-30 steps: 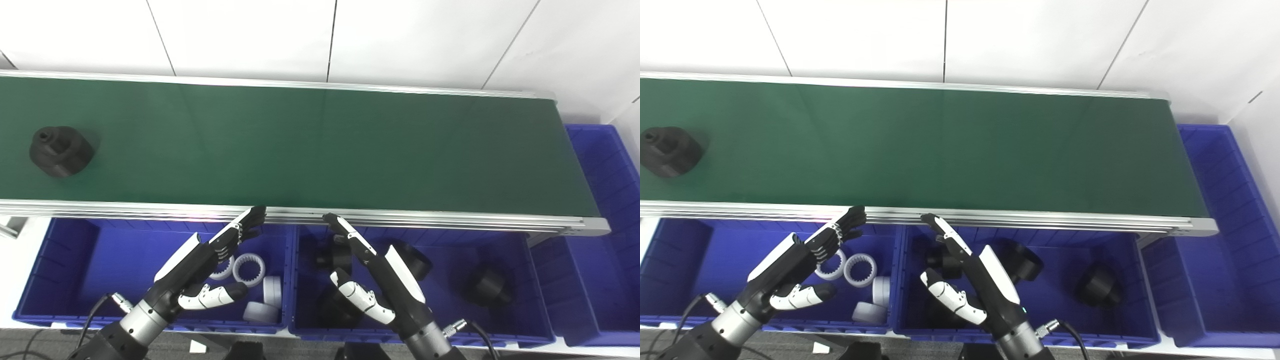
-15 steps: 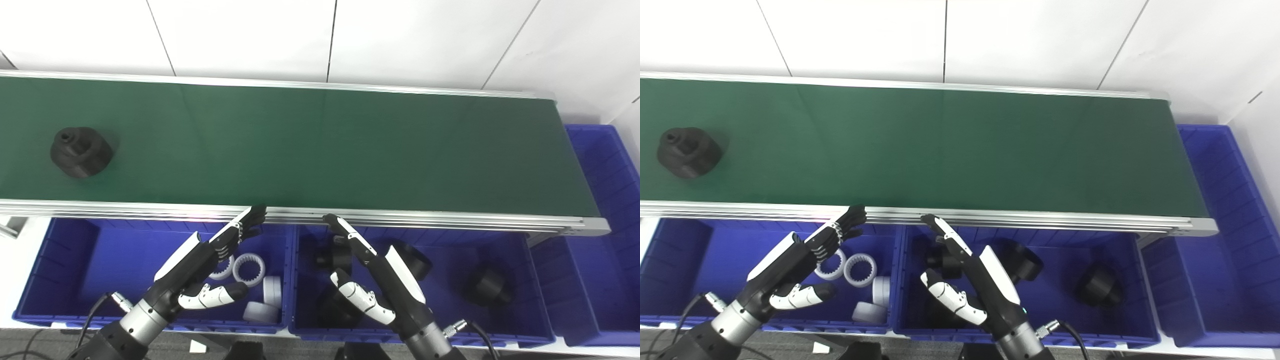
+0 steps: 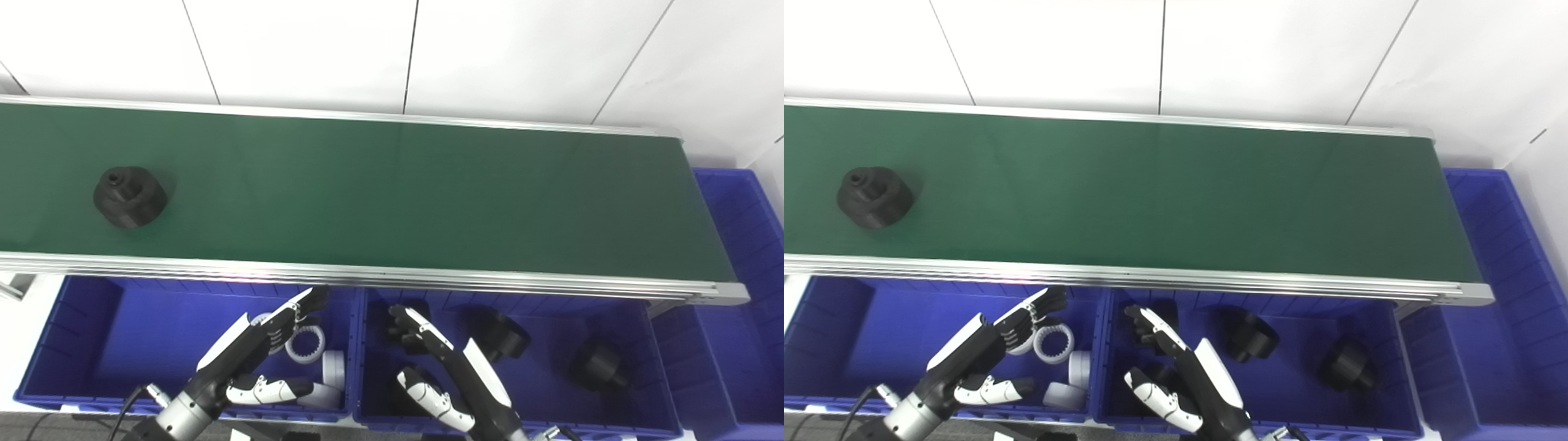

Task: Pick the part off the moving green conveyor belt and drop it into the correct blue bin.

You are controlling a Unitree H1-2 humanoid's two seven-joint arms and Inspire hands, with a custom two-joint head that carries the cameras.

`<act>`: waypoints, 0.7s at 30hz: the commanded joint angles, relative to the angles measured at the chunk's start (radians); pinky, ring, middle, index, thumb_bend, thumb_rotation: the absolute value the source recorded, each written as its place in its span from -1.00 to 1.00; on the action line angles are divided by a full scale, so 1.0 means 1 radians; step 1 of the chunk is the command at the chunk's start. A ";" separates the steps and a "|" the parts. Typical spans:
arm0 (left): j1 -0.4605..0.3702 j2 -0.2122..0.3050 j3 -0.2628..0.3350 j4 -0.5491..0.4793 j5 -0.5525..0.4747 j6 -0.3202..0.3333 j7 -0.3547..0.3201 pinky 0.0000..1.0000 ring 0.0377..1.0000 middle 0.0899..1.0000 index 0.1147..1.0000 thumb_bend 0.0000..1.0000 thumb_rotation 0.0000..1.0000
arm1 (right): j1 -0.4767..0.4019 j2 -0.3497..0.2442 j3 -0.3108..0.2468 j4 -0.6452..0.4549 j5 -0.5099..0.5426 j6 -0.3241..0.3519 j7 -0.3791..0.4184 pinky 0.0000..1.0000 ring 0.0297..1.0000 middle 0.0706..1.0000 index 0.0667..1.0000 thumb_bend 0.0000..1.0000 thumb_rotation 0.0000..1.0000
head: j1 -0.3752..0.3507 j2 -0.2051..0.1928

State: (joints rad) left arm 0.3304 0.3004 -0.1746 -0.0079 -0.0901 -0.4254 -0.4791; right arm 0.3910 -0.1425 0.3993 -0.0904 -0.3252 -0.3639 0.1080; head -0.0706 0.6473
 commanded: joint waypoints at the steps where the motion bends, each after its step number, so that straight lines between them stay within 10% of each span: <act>1: -0.014 0.001 0.012 -0.019 -0.010 -0.044 -0.002 0.76 0.89 0.92 0.88 -0.03 -0.01 | -0.001 0.006 0.001 -0.016 0.006 -0.058 -0.011 0.65 0.83 0.90 0.84 -0.24 0.62 | 0.004 0.001; 10: -0.023 -0.009 0.021 -0.008 0.005 -0.045 -0.014 0.76 0.88 0.93 0.88 -0.04 -0.03 | 0.001 0.002 0.001 0.008 0.007 -0.087 -0.020 0.71 0.87 0.93 0.87 -0.27 0.66 | 0.032 -0.015; 15: -0.037 -0.040 0.018 0.063 0.029 -0.045 -0.020 0.73 0.85 0.90 0.85 0.00 -0.05 | -0.021 -0.032 0.021 0.078 0.011 -0.106 -0.058 0.74 0.89 0.94 0.89 -0.28 0.73 | 0.131 -0.194; 21: -0.053 -0.050 0.007 0.114 0.080 -0.045 0.015 0.68 0.81 0.85 0.78 0.02 0.00 | -0.064 -0.062 0.073 0.156 0.035 -0.106 -0.133 0.64 0.83 0.91 0.84 -0.26 0.72 | 0.156 -0.268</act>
State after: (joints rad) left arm 0.2938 0.2484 -0.1720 0.1225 -0.0130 -0.4375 -0.4816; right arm 0.3411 -0.2106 0.4614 0.0843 -0.3071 -0.4111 0.0023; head 0.0813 0.3896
